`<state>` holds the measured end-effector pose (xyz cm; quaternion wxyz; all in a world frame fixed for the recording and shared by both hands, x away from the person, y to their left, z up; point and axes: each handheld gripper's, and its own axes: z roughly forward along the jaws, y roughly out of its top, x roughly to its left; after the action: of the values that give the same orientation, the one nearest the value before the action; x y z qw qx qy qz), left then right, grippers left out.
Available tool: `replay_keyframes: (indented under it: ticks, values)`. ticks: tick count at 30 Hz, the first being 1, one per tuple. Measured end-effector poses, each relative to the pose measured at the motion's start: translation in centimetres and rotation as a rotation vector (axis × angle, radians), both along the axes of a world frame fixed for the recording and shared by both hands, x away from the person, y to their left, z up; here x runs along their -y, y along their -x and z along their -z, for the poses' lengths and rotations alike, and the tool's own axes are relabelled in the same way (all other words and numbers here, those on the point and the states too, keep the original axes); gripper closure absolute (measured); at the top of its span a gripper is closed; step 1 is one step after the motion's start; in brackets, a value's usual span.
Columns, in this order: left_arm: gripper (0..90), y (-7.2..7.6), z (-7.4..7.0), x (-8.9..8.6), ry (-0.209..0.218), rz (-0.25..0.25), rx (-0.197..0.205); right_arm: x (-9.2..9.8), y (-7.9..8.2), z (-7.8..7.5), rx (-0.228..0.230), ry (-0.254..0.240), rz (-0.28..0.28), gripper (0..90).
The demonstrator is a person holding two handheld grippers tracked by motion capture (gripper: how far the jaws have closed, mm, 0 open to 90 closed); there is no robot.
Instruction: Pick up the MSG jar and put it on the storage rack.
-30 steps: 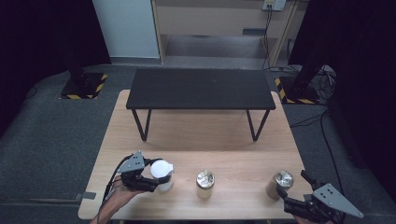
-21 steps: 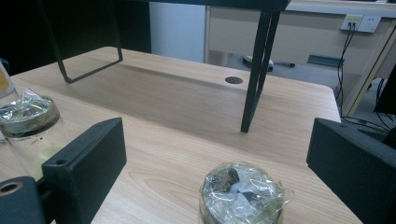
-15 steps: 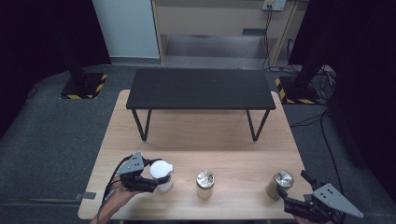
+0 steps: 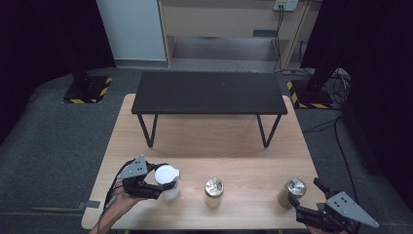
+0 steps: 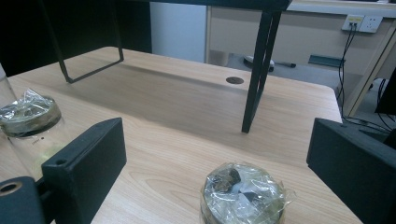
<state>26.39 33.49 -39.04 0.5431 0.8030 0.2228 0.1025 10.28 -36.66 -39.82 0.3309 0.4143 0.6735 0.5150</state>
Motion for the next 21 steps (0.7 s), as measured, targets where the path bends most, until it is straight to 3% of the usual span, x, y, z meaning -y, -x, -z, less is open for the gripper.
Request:
replay_keyframes:
  ticks: [21]
  values:
    - [30.0,-0.3,-5.5,-1.1,0.02,-0.006,0.026,0.0,0.0,0.0,0.002,0.0,0.0,5.3]
